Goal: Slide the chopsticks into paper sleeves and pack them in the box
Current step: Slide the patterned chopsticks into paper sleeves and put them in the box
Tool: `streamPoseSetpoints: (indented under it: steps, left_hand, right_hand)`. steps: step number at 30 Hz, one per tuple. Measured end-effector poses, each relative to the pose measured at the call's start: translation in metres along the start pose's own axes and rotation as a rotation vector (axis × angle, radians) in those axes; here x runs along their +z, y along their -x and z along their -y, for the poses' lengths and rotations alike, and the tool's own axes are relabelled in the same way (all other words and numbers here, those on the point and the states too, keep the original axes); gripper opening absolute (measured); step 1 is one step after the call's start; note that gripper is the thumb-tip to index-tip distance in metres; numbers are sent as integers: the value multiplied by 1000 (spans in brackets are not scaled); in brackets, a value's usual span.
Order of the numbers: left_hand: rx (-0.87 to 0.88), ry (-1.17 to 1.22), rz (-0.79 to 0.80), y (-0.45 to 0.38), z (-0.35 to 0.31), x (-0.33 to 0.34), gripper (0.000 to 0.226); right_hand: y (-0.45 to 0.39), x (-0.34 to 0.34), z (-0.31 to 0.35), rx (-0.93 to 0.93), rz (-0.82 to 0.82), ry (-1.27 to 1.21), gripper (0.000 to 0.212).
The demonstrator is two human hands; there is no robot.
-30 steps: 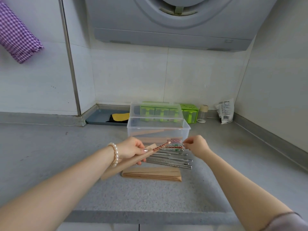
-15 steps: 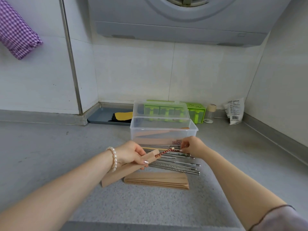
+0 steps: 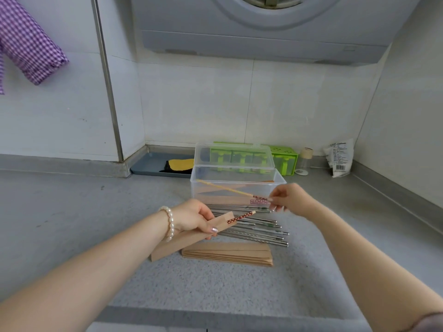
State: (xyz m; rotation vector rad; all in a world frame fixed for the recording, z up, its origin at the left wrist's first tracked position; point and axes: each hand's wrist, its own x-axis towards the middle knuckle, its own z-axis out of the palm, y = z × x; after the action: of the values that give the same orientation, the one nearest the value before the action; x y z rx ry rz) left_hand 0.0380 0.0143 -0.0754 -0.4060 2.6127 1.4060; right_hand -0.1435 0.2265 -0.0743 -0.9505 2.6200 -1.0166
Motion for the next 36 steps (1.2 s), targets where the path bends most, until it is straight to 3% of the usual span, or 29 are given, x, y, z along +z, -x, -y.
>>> streamPoseSetpoints:
  steps: [6,9,15,18,21,25,31,36]
  left_hand:
    - [6,-112,-46,13,-12,-1,10]
    - [26,-129,-88,21,-17,-1,11]
    - [51,-90,-88,34,-22,-1,10]
    - [66,-124,-90,41,-25,-1,9]
    - [74,-143,-97,47,-27,-2,9]
    - [92,-191,-98,51,-30,-1,10]
    - [139,-166,-70,57,-34,5,10]
    - [162,-145,-56,61,-39,10,10]
  right_hand:
    - [49,-69,22,-78,107,-393,15]
    - [63,-85,25,-74,113,-351,18]
    - [77,-102,21,-103,-92,-306,22]
    - [82,-108,23,-131,-139,-287,34]
    - [86,-111,28,-154,-163,-260,33]
    - [89,-108,36,-178,-119,-200,36]
    - [89,-94,49,-189,-47,-115,22]
    - [88,-73,59,-158,23,-121,27]
